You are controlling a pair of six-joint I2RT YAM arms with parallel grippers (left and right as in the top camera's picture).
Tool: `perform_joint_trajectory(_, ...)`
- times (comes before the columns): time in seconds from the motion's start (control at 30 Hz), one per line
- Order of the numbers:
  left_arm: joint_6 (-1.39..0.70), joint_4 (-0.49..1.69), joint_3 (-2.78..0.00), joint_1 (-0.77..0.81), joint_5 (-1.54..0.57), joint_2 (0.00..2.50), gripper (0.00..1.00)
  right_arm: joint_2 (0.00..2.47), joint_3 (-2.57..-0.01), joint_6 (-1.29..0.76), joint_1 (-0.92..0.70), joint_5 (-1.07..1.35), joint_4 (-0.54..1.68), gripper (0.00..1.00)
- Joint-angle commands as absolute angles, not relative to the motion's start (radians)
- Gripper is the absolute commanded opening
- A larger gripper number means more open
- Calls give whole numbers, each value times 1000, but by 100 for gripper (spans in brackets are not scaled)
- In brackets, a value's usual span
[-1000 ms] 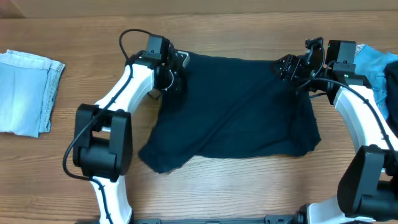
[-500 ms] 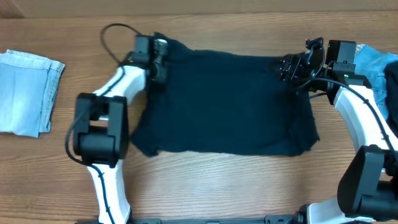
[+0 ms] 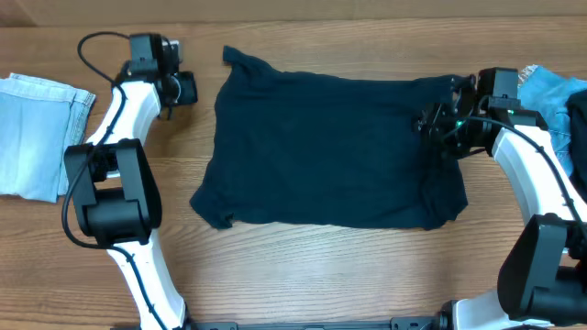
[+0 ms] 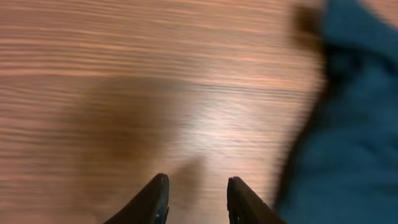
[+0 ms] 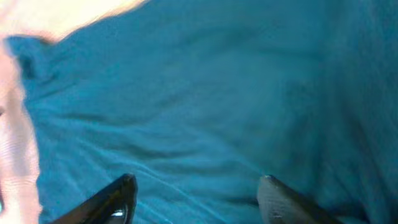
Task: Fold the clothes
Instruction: 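Grasp the shirt's left and right sides with both grippers and lift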
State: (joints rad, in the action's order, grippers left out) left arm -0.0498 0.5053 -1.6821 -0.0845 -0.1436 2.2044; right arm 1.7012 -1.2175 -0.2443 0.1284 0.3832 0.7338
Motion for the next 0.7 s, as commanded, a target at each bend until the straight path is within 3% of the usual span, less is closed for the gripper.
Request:
perform_joint_trajectory(0.0,-3,633,-1748,-11,-319,2118,36,1708,-1229,-265,123,266,757,36)
perform_joint_trajectory(0.1,73,754,-1737,87,-315,2122,34,1742,-1208,-262,103,347,750,14)
perform_joint_trajectory(0.13,94,786,-1728,122,-305,2122,33,1752,-1195,-262,91,345,758,12)
perform_joint_trajectory(0.37,131,792,-1594,286,-195,2122,34,1826,-1079,-307,-8,331,649,9)
perform_joint_trajectory(0.67,97,604,-1424,284,-182,2122,35,1907,-1019,-372,-39,198,534,8)
